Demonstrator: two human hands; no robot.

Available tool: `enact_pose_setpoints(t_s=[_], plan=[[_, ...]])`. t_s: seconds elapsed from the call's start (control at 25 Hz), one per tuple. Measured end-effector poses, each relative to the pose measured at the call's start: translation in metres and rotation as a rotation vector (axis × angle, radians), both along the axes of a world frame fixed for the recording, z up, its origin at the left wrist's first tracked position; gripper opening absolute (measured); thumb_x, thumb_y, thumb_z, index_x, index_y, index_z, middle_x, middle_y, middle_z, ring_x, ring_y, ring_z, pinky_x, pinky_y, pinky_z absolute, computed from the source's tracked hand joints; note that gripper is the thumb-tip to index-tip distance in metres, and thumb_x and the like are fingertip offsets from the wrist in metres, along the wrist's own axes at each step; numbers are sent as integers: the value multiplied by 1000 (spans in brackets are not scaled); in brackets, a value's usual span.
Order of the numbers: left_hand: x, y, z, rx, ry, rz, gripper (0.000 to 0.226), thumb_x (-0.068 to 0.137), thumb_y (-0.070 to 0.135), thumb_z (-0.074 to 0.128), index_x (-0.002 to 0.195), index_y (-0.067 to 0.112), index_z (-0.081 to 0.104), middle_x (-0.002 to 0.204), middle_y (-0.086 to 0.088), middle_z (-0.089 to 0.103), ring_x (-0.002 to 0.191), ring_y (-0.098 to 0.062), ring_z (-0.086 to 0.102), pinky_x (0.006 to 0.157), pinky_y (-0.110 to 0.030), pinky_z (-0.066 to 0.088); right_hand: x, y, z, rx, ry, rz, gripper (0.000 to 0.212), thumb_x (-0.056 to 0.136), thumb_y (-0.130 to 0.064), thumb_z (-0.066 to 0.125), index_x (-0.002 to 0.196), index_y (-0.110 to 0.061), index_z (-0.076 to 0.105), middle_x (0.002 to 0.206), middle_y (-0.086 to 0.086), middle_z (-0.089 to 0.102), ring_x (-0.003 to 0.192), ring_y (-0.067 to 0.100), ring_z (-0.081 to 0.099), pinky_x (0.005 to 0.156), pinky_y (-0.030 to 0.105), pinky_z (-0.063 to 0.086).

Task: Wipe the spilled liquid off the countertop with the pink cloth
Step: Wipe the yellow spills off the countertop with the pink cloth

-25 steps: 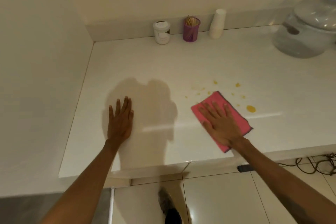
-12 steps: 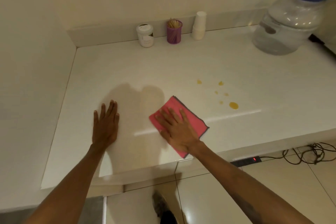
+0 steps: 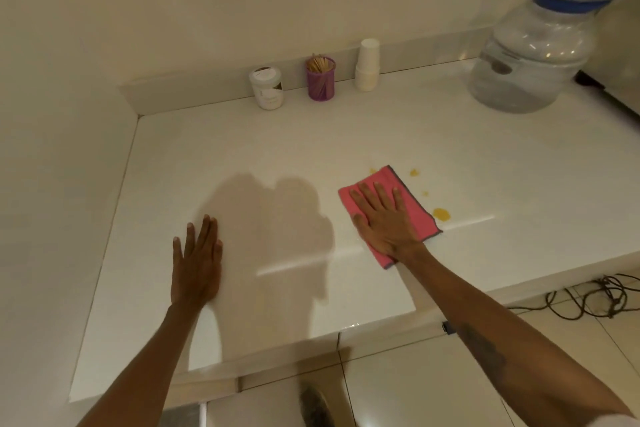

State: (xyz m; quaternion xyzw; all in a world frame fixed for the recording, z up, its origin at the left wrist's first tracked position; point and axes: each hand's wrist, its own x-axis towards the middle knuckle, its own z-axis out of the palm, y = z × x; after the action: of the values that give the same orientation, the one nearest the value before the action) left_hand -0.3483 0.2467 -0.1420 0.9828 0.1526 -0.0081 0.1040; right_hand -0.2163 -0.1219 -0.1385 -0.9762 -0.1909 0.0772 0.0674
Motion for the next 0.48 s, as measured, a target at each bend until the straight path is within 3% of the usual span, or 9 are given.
enact_pose_setpoints(t_s=[0.2,0.32,0.4,0.48], plan=[[2,4,-5,35,8,9,56,106,29,16,156,19,-6,165,8,-4,155,-21,-2,127,-45,2,-6,113,6,14,2,173,58,107,-45,29,162,-31,21,169,1,23,159,32,12,126,59,1],[0,4,-1,5,8,-1,57,106,27,21,157,19,-3,166,7,-1,155,-21,-1,127,-45,1,-42,126,5,6,-12,382,57,103,-47,32,158,-29,35,163,0,39,154,33,29,125,61,14],[1,2,4,-38,19,6,57,106,28,21,156,20,-4,166,7,-2,155,-19,-3,127,-44,-1,-47,100,1,-5,-11,488,59,103,-51,32,158,-30,32,163,-1,38,154,32,29,124,62,18],[1,-1,8,-56,33,14,56,106,30,17,155,21,-8,166,7,-4,155,-18,-5,127,-44,-2,-39,64,3,-41,28,438,62,105,-56,23,162,-35,14,170,-2,20,159,27,12,126,61,7]])
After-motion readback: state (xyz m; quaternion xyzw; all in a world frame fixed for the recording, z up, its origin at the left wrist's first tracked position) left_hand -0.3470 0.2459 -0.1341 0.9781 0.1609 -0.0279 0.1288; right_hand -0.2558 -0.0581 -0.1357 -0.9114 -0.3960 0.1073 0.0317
